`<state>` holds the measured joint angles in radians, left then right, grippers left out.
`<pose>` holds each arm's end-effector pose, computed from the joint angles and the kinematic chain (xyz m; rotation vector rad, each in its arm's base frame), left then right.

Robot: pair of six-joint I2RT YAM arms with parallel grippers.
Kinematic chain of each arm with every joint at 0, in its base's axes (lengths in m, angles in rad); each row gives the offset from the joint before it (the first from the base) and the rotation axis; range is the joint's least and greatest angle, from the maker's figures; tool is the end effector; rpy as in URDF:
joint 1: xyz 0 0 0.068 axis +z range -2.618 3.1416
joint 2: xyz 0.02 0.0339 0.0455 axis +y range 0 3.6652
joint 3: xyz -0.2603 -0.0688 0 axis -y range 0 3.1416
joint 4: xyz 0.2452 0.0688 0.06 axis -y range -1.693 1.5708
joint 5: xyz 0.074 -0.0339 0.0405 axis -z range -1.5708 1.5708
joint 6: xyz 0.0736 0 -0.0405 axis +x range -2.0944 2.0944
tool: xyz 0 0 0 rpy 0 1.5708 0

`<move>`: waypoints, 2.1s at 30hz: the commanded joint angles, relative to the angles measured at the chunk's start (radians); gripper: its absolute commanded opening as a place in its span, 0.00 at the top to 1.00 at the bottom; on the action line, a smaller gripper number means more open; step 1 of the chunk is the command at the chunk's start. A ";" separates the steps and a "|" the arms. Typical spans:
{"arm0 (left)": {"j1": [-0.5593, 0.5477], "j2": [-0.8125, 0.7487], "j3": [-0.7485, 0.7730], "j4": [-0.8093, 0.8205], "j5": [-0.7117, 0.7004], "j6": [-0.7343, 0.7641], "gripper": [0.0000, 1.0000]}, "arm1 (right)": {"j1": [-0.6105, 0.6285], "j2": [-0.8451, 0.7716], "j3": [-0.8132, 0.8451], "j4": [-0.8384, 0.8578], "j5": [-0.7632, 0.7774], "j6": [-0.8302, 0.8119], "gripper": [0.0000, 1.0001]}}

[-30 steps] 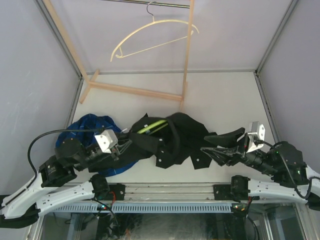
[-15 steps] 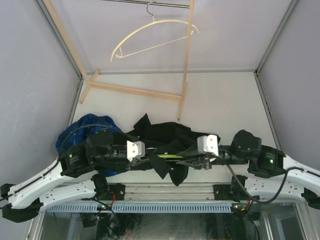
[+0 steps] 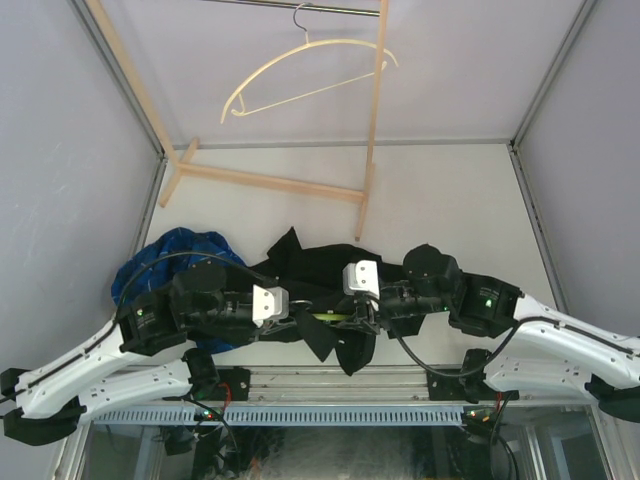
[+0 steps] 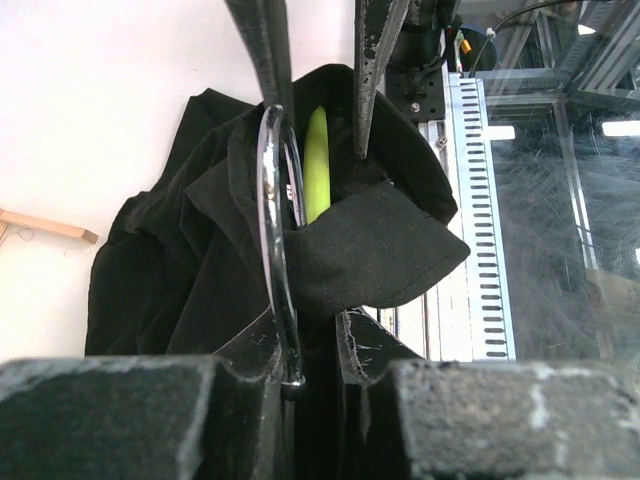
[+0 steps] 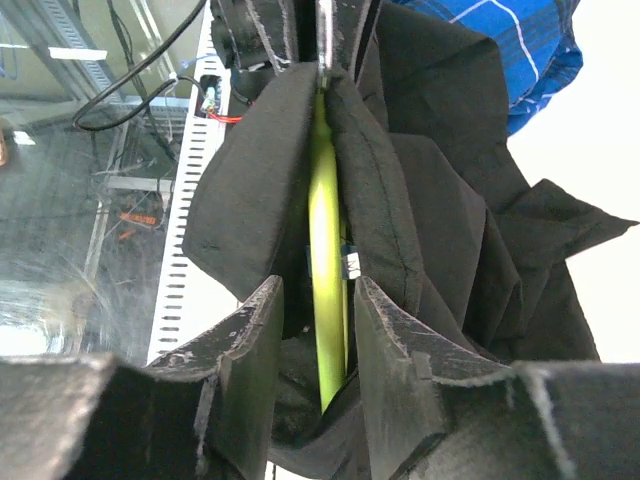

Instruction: Place the shirt on the hanger

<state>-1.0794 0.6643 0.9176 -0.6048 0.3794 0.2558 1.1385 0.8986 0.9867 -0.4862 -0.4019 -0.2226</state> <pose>0.0567 -0.1637 0.3445 1.4399 1.3959 -0.9054 0.0692 0.2187 0.3436 -1.5074 1.4206 0.9778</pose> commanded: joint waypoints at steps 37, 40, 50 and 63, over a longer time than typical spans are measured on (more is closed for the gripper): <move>0.003 -0.188 0.043 -0.014 -0.311 -0.034 0.07 | -0.052 -0.257 0.038 -0.109 0.124 -0.070 1.00; 0.003 -0.222 0.040 -0.059 -0.415 -0.030 0.07 | -0.052 -0.286 0.059 -0.145 0.131 -0.074 1.00; 0.003 -0.331 0.002 -0.185 -0.581 -0.113 0.19 | -0.053 -0.379 0.061 -0.181 0.189 -0.051 1.00; 0.003 -0.310 0.015 -0.194 -0.663 -0.122 0.72 | -0.053 -0.516 0.061 -0.210 0.218 -0.020 1.00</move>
<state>-1.0786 0.2974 0.9169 -0.8101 -0.2470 0.1349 1.0924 0.4225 0.9924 -0.7704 -0.2020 -0.2684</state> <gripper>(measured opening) 0.344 0.057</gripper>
